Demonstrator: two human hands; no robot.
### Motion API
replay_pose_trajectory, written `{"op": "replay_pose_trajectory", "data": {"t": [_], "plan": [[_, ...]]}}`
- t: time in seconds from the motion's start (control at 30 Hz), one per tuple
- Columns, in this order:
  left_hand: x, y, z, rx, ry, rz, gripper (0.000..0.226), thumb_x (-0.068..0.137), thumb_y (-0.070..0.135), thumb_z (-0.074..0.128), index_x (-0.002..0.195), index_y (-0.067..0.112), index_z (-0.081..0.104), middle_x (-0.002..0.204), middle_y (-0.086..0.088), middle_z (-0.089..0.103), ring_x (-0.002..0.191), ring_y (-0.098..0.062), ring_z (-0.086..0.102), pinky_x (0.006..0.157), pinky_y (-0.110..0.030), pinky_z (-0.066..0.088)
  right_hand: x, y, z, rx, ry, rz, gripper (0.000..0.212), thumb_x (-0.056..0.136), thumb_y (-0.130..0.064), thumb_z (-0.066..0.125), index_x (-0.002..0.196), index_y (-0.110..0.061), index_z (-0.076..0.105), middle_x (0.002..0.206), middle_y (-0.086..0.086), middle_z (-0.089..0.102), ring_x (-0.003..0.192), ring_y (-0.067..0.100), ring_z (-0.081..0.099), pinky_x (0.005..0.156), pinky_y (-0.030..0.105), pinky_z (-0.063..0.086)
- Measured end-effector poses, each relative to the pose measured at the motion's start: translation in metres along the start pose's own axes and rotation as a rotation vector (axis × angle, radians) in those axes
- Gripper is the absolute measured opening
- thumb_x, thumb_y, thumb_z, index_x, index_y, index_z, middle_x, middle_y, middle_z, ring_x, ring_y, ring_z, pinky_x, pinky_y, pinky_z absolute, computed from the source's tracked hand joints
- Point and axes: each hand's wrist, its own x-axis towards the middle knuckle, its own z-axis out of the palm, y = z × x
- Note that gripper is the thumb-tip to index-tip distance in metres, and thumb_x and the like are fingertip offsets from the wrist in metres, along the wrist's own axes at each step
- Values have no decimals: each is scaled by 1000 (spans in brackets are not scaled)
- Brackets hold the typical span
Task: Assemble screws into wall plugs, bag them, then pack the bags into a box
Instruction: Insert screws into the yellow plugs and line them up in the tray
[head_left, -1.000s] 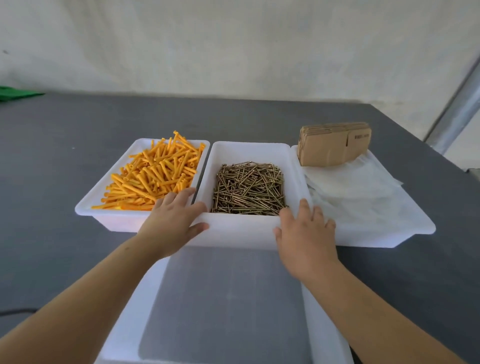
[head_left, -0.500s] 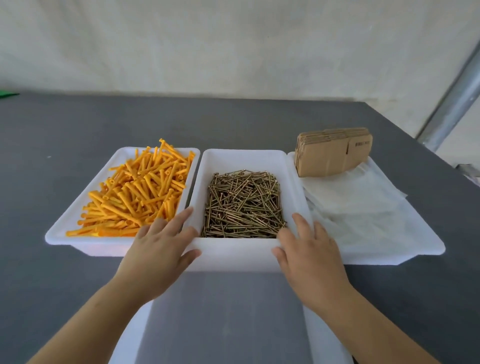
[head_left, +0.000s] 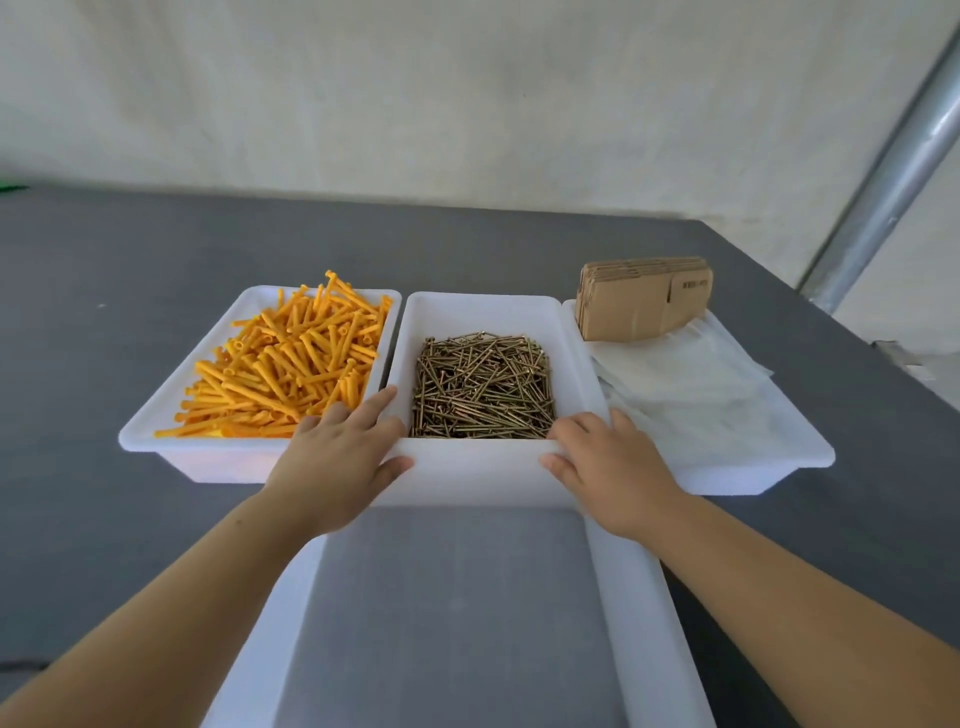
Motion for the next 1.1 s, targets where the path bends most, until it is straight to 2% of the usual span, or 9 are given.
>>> {"op": "replay_pose_trajectory", "data": {"t": [0.17, 0.57, 0.7, 0.8, 0.87, 0.93, 1.0, 1.03, 1.1], "plan": [[4, -1, -2, 6, -10, 7, 45, 99, 58, 26, 134, 33, 41, 165, 5, 4, 134, -28, 37, 104, -47, 38, 1, -2, -7, 16, -46, 21, 33, 102, -51, 29, 114, -25, 47, 124, -3, 53, 116, 32, 42, 87, 39, 40], [38, -15, 4, -13, 27, 51, 49, 99, 58, 30, 137, 29, 43, 164, 0, 12, 137, -32, 36, 104, -49, 40, 28, -1, -4, 75, -24, 62, 39, 101, -52, 33, 121, -24, 50, 123, -1, 53, 115, 29, 43, 94, 44, 44], [39, -13, 6, -88, -14, -48, 57, 85, 74, 44, 131, 42, 41, 164, -16, -3, 140, -36, 36, 107, -49, 36, 32, 3, 0, 135, -13, 69, 42, 95, -61, 41, 118, -26, 51, 121, -6, 52, 116, 25, 41, 94, 41, 43], [48, -14, -1, -157, -127, -127, 85, 68, 91, 45, 142, 52, 28, 163, -19, -9, 140, -39, 36, 109, -49, 34, 32, 3, 2, 122, 11, 64, 43, 94, -61, 40, 119, -28, 50, 125, -8, 51, 118, 24, 41, 95, 40, 43], [53, -14, -5, -170, -156, -151, 90, 65, 94, 43, 144, 52, 29, 164, -16, -6, 142, -38, 33, 110, -51, 34, 32, 4, 3, 98, 21, 53, 45, 95, -61, 39, 123, -28, 50, 138, -6, 44, 126, 26, 40, 99, 40, 41], [54, -13, -5, -152, -142, -169, 87, 65, 94, 42, 141, 52, 36, 164, -14, -1, 143, -36, 33, 110, -52, 33, 34, 4, 2, 89, 28, 57, 46, 95, -61, 41, 126, -28, 51, 159, 1, 21, 138, 29, 32, 106, 41, 38], [55, -10, -4, -144, -128, -186, 87, 64, 95, 41, 140, 51, 38, 165, -13, 2, 144, -35, 30, 111, -53, 31, 35, 4, 1, 119, 34, 77, 47, 94, -64, 40, 123, -30, 52, 165, 4, -3, 144, 30, 26, 108, 42, 38], [55, -9, -4, -155, -127, -198, 89, 64, 95, 40, 140, 50, 37, 165, -12, 2, 145, -35, 28, 112, -53, 30, 35, 3, 0, 151, 29, 94, 50, 92, -69, 35, 122, -32, 52, 165, 5, -8, 145, 30, 24, 108, 42, 37], [55, -8, -7, -213, -122, -224, 95, 62, 99, 34, 142, 49, 37, 165, -7, 4, 147, -35, 23, 112, -56, 29, 33, -1, -1, 265, 15, 152, 67, 85, -78, 20, 129, -35, 48, 165, 8, -4, 146, 29, 24, 112, 44, 34]]}}
